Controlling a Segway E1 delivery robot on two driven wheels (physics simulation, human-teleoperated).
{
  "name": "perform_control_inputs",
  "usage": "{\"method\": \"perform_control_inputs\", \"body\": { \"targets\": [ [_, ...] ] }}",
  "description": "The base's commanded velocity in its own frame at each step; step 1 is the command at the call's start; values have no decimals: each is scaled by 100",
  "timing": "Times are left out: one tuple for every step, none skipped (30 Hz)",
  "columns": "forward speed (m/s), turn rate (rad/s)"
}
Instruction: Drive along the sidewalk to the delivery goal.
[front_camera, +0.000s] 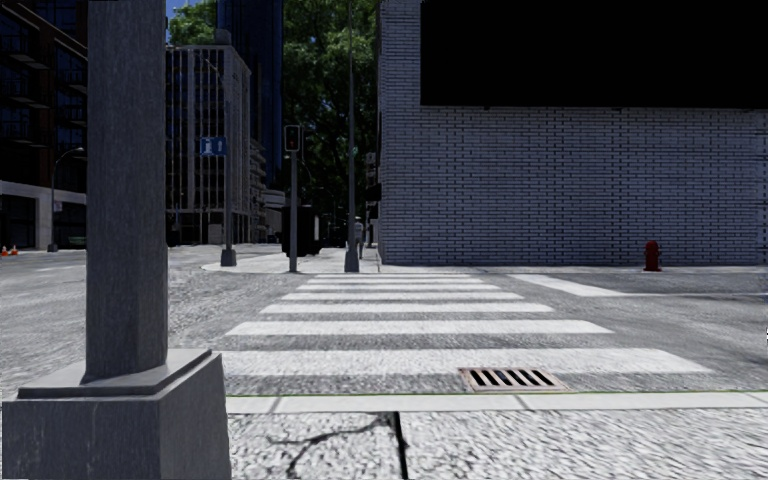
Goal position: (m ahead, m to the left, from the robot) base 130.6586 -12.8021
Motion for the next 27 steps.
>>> {"method": "perform_control_inputs", "body": {
  "targets": [
    [200,-47],
    [200,-47],
    [200,-26],
    [200,-14],
    [200,-14],
    [200,0],
    [200,0],
    [200,0],
    [200,0],
    [200,0],
    [200,0],
    [200,0],
    [200,0],
    [200,0],
    [200,0],
    [200,0],
    [200,0],
    [200,0],
    [200,0],
    [200,0],
    [200,0],
    [200,0],
    [200,0],
    [200,0],
    [200,0],
    [200,0],
    [200,0]
  ]
}}
